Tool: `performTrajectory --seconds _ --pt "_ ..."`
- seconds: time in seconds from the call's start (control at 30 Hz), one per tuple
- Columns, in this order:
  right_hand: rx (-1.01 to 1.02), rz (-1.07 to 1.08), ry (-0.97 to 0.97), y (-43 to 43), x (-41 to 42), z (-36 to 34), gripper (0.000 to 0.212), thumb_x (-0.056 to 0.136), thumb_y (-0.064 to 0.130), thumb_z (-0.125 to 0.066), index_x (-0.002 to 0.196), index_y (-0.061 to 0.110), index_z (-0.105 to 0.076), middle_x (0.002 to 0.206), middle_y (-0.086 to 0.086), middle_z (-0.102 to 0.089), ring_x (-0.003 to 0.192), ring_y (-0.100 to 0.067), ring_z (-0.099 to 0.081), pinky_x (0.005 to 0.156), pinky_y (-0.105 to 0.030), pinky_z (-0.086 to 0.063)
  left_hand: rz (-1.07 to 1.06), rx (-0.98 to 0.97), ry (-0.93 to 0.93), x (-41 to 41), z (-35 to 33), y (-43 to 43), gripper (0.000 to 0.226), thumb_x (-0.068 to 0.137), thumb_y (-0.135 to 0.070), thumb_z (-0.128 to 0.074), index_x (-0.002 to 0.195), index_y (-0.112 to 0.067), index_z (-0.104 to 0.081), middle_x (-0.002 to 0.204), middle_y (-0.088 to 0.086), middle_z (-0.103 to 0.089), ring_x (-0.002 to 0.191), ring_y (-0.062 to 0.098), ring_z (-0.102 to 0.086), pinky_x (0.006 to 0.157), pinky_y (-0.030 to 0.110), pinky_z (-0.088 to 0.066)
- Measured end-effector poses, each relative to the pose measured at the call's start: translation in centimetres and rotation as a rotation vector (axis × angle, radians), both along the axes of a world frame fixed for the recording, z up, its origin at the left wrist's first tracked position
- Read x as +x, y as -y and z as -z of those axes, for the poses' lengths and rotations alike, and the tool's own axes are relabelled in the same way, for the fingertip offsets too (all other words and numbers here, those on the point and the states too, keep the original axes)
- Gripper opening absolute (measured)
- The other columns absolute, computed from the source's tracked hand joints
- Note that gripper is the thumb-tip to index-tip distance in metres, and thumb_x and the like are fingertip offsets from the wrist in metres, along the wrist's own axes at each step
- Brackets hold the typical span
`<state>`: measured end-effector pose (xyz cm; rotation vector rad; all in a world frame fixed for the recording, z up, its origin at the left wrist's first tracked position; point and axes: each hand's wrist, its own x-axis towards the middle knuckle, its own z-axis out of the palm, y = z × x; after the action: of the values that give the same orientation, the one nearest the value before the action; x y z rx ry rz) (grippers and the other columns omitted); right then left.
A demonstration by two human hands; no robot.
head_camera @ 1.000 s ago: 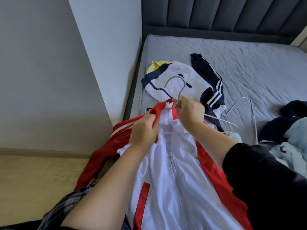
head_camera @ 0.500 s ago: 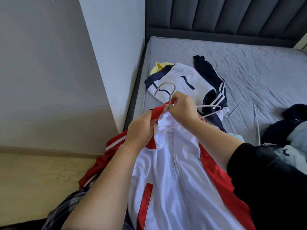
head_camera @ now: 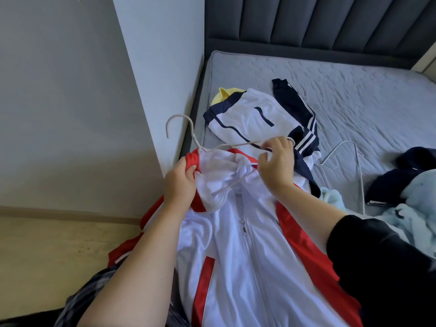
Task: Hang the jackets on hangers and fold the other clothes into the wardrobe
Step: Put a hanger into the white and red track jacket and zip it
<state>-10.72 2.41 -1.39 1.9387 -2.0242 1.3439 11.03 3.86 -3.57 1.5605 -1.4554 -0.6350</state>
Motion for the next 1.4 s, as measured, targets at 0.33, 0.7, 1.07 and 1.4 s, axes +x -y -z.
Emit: performTrajectory --seconds 0.33,0.7,1.07,1.4 --pt "0.315 0.025 0.209 -1.0 0.0 2.6 0.028 0.080 -0.004 -0.048 0.101 0.001 -0.067 0.107 -0.010 -0.062 0.110 -0.026 -0.051 0.090 -0.019 -0.031 -0.038 0.038 -0.233 1.3 -1.0 -0.2 0.032 0.098 -0.004 -0.041 0.124 -0.007 -0.059 0.106 -0.002 -0.060 0.099 0.013 -0.055 0.070 0.004 -0.037" --pt "0.448 -0.309 0.204 -1.1 2.8 1.8 0.036 0.086 0.023 -0.047 0.104 0.006 -0.073 0.109 -0.010 -0.069 0.105 -0.024 -0.058 0.095 -0.027 -0.042 -0.069 0.049 -0.320 1.8 -0.7 0.3 0.032 0.097 -0.007 -0.043 0.125 -0.014 -0.059 0.109 -0.003 -0.062 0.100 0.012 -0.057 0.079 0.011 -0.040" --pt "1.078 -0.087 0.751 1.9 2.2 2.9 0.060 0.072 0.067 -0.066 0.084 0.008 -0.067 0.083 -0.009 -0.067 0.076 -0.026 -0.063 0.078 -0.036 -0.051 -0.030 0.032 -0.281 1.2 -0.4 0.4 0.028 0.097 -0.004 -0.044 0.118 -0.006 -0.062 0.097 0.004 -0.062 0.091 0.015 -0.057 0.066 0.002 -0.039" --pt "1.336 -0.207 0.452 0.7 1.9 1.9 0.005 0.083 0.011 -0.064 0.081 0.007 -0.060 0.075 -0.009 -0.059 0.068 -0.021 -0.057 0.069 -0.030 -0.049 -0.042 0.062 -0.330 1.6 -0.2 0.6 0.026 0.098 -0.010 -0.045 0.118 -0.008 -0.061 0.111 0.011 -0.066 0.102 0.022 -0.061 0.089 0.029 -0.046"
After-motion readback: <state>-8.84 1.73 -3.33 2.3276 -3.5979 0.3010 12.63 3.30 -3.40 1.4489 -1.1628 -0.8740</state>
